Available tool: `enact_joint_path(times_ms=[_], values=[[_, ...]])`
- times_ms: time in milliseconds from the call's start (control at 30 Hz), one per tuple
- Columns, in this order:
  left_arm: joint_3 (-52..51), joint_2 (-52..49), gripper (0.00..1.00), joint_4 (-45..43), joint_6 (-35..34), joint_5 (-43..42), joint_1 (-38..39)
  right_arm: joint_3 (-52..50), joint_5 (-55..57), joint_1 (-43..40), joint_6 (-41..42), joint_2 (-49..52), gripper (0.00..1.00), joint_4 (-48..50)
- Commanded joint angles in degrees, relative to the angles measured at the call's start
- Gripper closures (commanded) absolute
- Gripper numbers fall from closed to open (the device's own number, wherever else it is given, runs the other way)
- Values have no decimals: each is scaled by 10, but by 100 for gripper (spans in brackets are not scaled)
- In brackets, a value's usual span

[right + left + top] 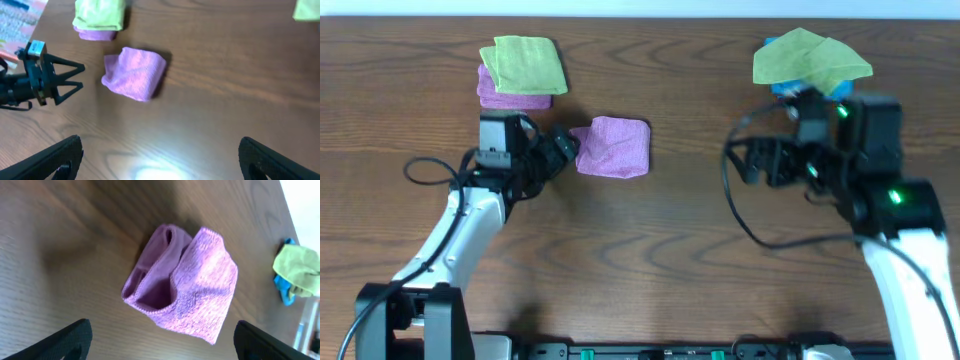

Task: Fold the cloth
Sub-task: 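Retract the right gripper and grasp the folded purple square with the left gripper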

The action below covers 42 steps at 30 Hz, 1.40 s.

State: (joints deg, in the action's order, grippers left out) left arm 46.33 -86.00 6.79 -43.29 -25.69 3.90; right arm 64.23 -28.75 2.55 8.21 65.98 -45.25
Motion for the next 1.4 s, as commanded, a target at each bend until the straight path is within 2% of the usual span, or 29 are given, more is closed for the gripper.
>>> enact_joint_path(times_ms=[0,233,867,1000,1067,1100,1233,1267,1367], values=[[-30,-6,3,-35,-40,-31,0,-47,-32,-30,-17,-49,1,0],[-80,-25,5,-123,-83,-20,27,-75,-32,-44,-16,-81,1,0],[-81,-179,5,-284,-157,-17,58,-75,-54,-44,-16,-81,1,-6],[-81,-216,4,-324,-167,-13,68,-75,-54,-44,-16,-81,1,-6],[-81,-229,0,-336,-174,-12,70,-75,-58,-44,-16,-81,1,-6],[-81,-235,9,-342,-174,-11,70,-75,-59,-44,-16,-81,1,-7],[-81,-245,27,-348,-171,0,70,-75,-61,-44,-16,-81,1,-11],[-81,-245,37,-348,-169,3,70,-75,-62,-44,-16,-81,1,-11],[-81,-245,80,-350,-165,9,70,-75,-62,-44,-16,-81,1,-13]])
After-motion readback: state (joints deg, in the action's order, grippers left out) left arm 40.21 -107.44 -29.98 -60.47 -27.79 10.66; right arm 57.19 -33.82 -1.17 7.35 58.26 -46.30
